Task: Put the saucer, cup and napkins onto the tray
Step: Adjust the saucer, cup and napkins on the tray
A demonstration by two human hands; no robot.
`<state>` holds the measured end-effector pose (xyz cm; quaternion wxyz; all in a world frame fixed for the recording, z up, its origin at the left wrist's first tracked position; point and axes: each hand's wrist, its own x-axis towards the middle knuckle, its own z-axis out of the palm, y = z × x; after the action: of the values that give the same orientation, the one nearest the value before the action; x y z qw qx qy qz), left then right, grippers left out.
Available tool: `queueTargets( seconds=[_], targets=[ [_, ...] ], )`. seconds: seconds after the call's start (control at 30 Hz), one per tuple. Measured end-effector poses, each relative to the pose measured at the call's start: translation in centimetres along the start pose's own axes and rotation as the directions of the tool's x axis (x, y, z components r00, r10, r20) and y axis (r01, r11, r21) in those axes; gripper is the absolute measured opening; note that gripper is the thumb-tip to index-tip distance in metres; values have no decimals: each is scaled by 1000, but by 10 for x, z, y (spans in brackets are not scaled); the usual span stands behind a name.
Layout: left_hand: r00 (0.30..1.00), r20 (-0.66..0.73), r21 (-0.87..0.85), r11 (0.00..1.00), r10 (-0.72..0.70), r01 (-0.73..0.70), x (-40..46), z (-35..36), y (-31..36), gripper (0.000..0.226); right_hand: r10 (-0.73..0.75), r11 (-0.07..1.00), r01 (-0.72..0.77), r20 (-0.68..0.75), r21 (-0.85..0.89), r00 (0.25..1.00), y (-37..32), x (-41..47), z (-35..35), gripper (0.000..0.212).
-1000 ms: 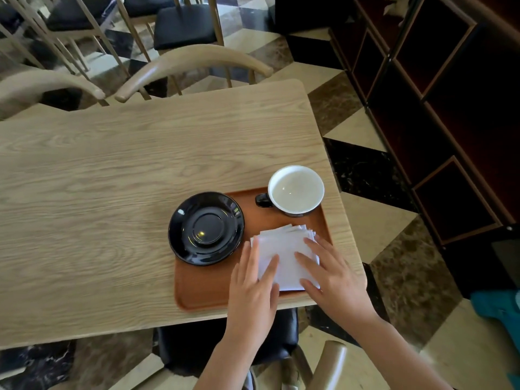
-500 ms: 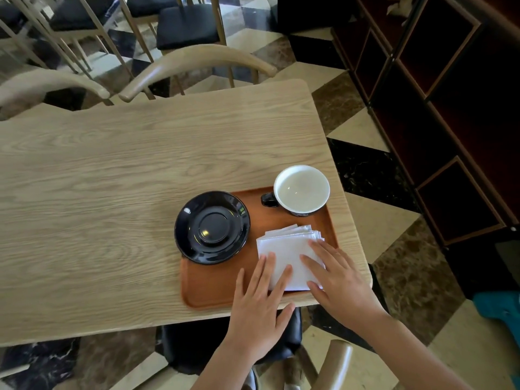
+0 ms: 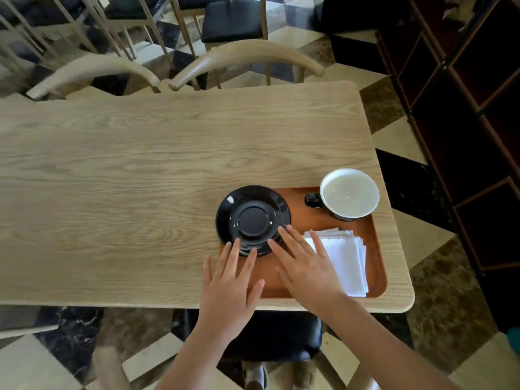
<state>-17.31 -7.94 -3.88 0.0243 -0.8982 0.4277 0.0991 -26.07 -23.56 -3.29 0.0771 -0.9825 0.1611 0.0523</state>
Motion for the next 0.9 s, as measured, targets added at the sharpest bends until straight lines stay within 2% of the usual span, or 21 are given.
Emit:
queueTargets(
  seconds=[0.5,0.7,0.8,0.9],
  targets=[
    [998,-20,-49,997,65,-66,-31,11,-9,57,-75,995,78,51,-61,996,-5,-24,13,50],
    [998,-14,-24,997,67,-67,-35,15,-9,60,-42,997,47,75,-64,996,-8,-29,12,67],
    [998,-9,-13,998,68,-68,-35,15,-9,60,-54,995,57,45,-77,998,-9,-28,14,54],
    [995,-41,-18,996,89,-89,-34,10,-6,59,-69,995,70,16,-72,998,-10,-28,15,50]
  ],
)
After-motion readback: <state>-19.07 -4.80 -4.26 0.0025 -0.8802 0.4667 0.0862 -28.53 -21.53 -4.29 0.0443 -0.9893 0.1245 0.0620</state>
